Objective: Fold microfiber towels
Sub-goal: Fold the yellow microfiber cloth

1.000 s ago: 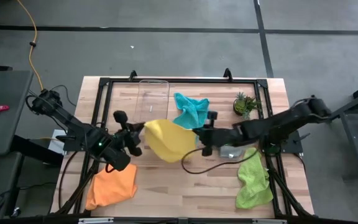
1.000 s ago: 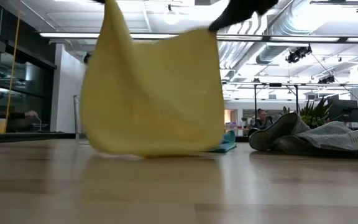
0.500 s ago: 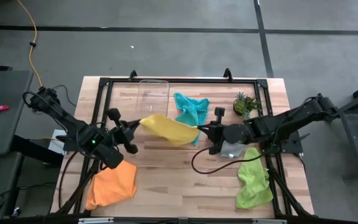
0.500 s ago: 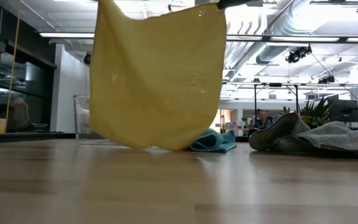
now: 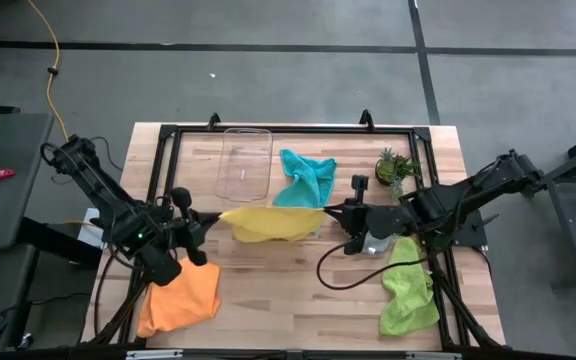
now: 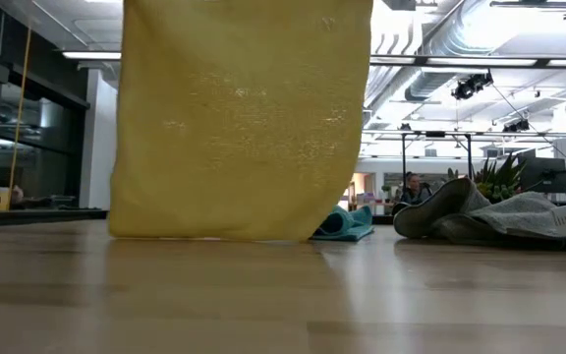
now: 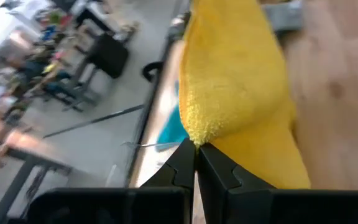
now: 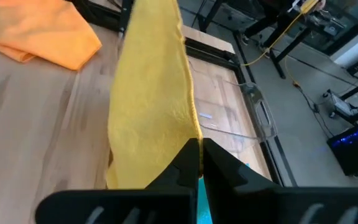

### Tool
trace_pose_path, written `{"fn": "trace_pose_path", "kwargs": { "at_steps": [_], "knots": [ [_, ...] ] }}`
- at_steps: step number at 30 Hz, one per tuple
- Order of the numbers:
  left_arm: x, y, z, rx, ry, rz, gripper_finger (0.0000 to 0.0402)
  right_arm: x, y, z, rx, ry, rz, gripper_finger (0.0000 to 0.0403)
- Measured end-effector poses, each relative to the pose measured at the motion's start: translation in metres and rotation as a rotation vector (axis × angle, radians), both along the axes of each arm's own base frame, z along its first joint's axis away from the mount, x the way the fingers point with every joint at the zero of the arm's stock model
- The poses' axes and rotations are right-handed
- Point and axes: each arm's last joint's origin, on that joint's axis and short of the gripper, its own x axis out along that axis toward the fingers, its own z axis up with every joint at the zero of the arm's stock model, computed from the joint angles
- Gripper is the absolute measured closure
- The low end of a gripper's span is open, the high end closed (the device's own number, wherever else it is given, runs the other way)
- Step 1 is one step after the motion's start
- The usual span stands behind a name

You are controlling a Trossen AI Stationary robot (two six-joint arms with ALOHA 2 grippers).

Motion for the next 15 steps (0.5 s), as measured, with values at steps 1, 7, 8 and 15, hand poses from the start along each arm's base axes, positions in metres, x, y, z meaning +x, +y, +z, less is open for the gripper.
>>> {"fn": "trace_pose_path", "kwargs": {
  "at_steps": [1, 7, 8, 15],
  "knots": [
    [-0.001, -0.001, 0.001, 0.001, 0.015, -0.020, 0.0401, 0.000, 0.000, 0.000, -0.002, 0.002, -0.001, 0.0403],
    [-0.008, 0.001, 0.010, 0.087, 0.061, -0.035, 0.0401, 0.001, -0.002, 0.003, -0.092, -0.019, -0.052, 0.0403],
    [-0.008, 0.002, 0.013, 0.097, 0.056, -0.030, 0.0401, 0.001, -0.002, 0.003, -0.105, -0.023, -0.057, 0.0403],
    [-0.010, 0.005, 0.038, 0.179, 0.007, -0.003, 0.0401, 0.000, -0.005, 0.005, -0.181, -0.034, -0.133, 0.0403]
  ]
}}
